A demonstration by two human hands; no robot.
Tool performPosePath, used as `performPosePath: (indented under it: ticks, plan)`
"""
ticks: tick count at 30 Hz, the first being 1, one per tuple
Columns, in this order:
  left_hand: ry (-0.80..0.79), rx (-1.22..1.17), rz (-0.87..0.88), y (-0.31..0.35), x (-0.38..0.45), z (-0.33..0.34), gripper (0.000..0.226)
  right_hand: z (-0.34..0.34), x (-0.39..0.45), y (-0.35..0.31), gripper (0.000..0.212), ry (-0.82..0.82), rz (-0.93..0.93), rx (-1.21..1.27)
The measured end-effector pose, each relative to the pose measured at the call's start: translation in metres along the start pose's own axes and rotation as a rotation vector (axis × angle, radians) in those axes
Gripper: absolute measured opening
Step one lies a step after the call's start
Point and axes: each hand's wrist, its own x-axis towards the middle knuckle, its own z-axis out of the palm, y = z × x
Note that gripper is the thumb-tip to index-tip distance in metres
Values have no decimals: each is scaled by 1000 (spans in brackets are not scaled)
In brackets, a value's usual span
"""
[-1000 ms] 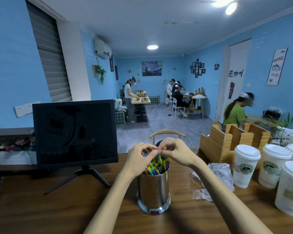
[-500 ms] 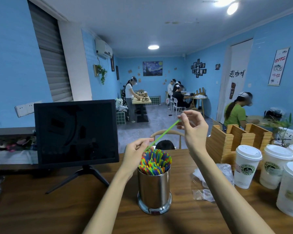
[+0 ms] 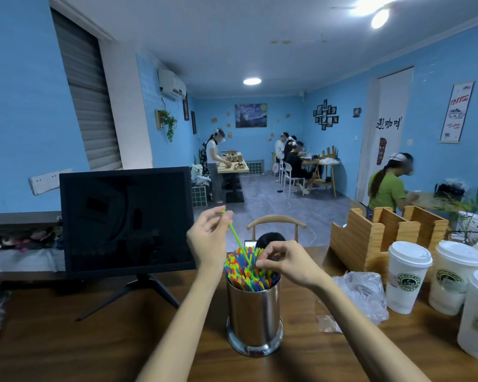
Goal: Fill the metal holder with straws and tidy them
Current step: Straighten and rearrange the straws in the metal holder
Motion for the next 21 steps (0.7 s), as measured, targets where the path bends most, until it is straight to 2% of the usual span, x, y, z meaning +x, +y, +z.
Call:
performPosePath:
  ticks: [4,7,10,12,16,19,21]
  plan:
    - [-187,200,-31,-22,-6,-2,10,-6,-7,-6,37,-82,-9,-10]
    - [-306,405,-27,-35,-14,-4,12,-5,-11,-5,41,-160,-2,-126]
    - [-384,587,18,-42,-21,-6,21,-1,-12,-1,36,-140,-24,-222]
    - [-435,671,33,-48,-24,-8,19,-2,-11,-1,30,-105,-29,-242]
    - [-458,818,45,-49,-23,-12,16,-1,-11,0,28,-90,-59,-286]
    - [-478,855,43,-46,-20,-13,12,3,-12,1,34,-80,-96,-321]
    - [-486,857,49,-45,-19,-13,8,7,-12,0,30,-85,-116,-358]
